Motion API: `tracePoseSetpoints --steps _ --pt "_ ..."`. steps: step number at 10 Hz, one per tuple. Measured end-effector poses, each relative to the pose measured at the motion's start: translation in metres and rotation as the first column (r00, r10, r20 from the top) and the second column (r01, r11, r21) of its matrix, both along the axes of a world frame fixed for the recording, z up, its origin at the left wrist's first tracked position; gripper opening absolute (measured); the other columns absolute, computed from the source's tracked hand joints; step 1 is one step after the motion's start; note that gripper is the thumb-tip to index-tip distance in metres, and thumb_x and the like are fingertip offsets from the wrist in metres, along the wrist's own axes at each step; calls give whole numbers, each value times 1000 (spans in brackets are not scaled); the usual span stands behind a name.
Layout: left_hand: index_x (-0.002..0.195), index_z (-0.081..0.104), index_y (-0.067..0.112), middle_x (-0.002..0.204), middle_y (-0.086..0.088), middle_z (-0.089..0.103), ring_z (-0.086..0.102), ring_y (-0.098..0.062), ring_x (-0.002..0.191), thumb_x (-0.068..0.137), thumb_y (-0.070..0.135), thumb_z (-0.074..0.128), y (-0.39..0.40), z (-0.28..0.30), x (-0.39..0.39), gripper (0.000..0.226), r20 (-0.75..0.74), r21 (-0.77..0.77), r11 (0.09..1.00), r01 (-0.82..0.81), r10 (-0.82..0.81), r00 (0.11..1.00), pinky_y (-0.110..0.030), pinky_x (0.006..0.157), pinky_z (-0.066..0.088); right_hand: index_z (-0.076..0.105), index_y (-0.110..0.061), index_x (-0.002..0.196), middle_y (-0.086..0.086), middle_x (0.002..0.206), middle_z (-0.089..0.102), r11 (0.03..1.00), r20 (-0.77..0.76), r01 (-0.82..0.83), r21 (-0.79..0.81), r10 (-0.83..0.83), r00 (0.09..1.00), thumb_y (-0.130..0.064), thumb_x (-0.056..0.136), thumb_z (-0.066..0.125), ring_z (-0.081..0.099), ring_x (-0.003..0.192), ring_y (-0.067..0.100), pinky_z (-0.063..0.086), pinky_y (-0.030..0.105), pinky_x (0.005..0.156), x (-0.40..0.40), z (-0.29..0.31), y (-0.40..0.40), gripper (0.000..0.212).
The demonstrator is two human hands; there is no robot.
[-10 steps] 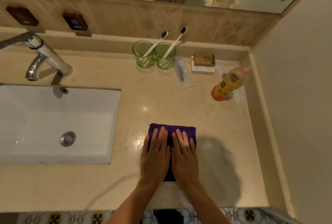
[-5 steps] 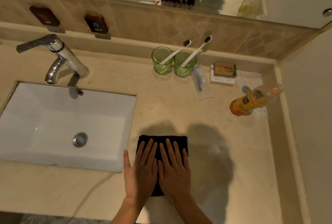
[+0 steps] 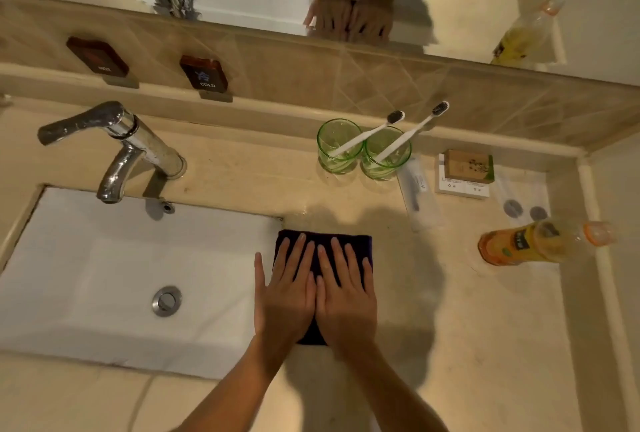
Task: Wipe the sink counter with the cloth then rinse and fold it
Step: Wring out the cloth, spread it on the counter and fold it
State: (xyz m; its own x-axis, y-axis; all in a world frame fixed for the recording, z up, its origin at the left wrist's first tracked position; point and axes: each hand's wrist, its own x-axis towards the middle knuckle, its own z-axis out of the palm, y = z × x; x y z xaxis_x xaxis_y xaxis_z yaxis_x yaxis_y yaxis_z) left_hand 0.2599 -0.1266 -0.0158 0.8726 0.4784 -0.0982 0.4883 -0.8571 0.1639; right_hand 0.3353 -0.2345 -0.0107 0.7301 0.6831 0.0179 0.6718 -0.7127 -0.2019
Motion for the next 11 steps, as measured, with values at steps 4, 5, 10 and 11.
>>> tracePoseSetpoints --steps 4,5,10,11 --pt "161 16 23 170 2 12 8 -19 157 105 37 15 71 -5 96 58 -22 -70 997 -15 13 1000 -66 122 9 26 -29 159 -3 167 22 997 -48 75 -29 -76 996 -37 106 32 12 156 16 13 45 126 87 -3 67 54" --pt "161 8 25 170 5 3 0 -17 157 103 40 5 77 -4 107 60 -42 -83 996 -22 19 999 -66 122 3 27 -28 159 -2 167 24 997 -43 65 -35 -67 997 -37 106 30 12 156 16 13 45 126 99 -3 74 54" --pt "149 47 20 163 -7 34 35 -27 150 101 39 20 98 41 97 59 -102 -199 978 58 -80 992 -68 113 32 38 -20 155 5 167 23 999 -383 -18 -29 5 924 -36 100 46 17 155 27 11 48 124 119 30 74 59" --pt "139 54 18 156 -8 45 39 -28 144 106 28 31 96 67 83 42 -82 -303 952 -33 8 997 -51 117 30 56 -14 142 5 160 40 998 -559 66 -17 -64 827 -29 102 52 32 149 24 23 34 120 125 66 69 42"
